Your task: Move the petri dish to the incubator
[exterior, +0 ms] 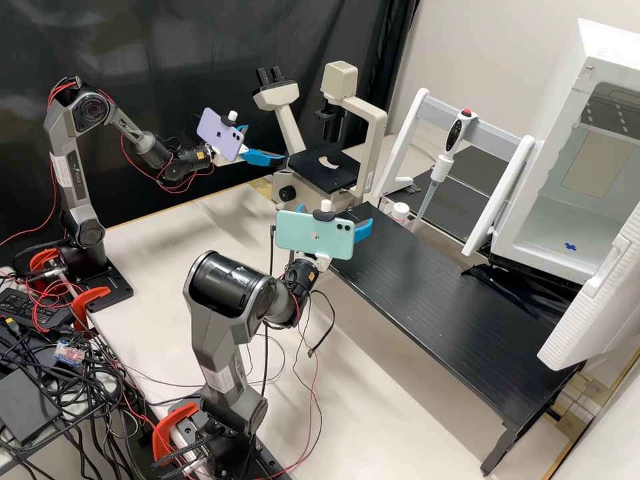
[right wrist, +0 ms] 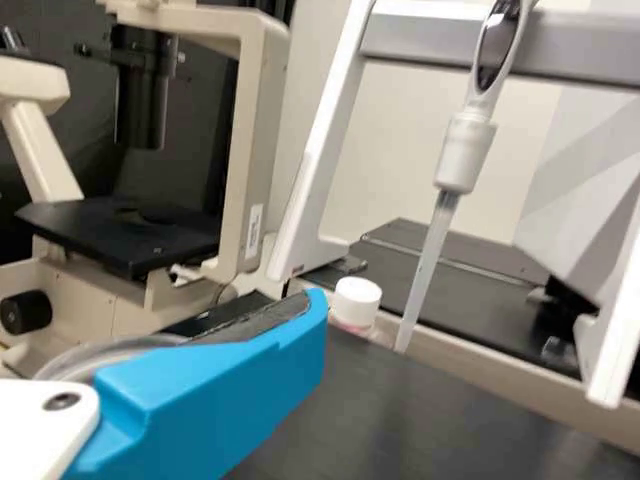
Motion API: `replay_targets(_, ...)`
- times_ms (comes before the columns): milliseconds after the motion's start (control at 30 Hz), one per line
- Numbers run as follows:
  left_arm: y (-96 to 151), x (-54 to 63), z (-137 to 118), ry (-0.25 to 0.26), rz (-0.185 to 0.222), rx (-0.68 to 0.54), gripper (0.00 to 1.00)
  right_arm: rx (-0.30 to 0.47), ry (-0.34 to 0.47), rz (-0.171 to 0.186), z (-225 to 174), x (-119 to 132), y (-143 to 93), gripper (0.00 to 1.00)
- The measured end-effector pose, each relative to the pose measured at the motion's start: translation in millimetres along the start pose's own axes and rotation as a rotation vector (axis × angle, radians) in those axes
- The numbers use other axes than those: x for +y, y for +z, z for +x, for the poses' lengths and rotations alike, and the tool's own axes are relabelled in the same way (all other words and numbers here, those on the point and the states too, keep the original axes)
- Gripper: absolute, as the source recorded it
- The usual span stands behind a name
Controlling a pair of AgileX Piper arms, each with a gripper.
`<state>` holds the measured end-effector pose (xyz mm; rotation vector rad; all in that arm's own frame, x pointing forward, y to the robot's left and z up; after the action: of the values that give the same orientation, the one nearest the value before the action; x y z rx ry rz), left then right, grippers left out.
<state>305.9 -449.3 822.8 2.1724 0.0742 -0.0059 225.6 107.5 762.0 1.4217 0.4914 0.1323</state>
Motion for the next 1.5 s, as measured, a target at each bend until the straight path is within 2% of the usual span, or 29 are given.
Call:
replay_targets(167,0.0,0.0,0.0,0.000,0.000,0.000,1.00,-0.044,-0.057,0.010,4.9,-14.2,11.3,1.00)
replay_targets(300,0.0,0.0,0.0,0.000,0.000,0.000,1.00,-0.065,-0.099,0.049,9.6,-23.2,18.8,1.00)
replay_targets(433,0.0,0.0,0.0,0.000,0.000,0.000,1.00,-0.066,-0.108,0.078,12.4,-24.0,22.6,1.00)
replay_targets(467,0.0,0.0,0.0,0.000,0.000,0.000,1.00,-0.067,-0.110,0.084,13.7,-24.0,24.0,0.00)
replay_targets(733,0.0,0.0,0.0,0.000,0.000,0.000,1.00,-0.053,-0.118,0.083,15.5,-22.3,26.0,0.00)
replay_targets(833,0.0,0.0,0.0,0.000,0.000,0.000,1.00,-0.056,-0.115,0.099,16.0,-20.9,27.6,0.00)
replay_targets(933,0.0,0.0,0.0,0.000,0.000,0.000,1.00,-0.052,-0.120,0.095,15.8,-20.6,28.2,0.00)
replay_targets(1167,0.0,0.0,0.0,0.000,0.000,0.000,1.00,-0.056,-0.112,0.112,17.0,-18.2,29.5,0.00)
replay_targets(1500,0.0,0.0,0.0,0.000,0.000,0.000,1.00,-0.062,-0.110,0.108,19.1,-15.4,31.2,0.00)
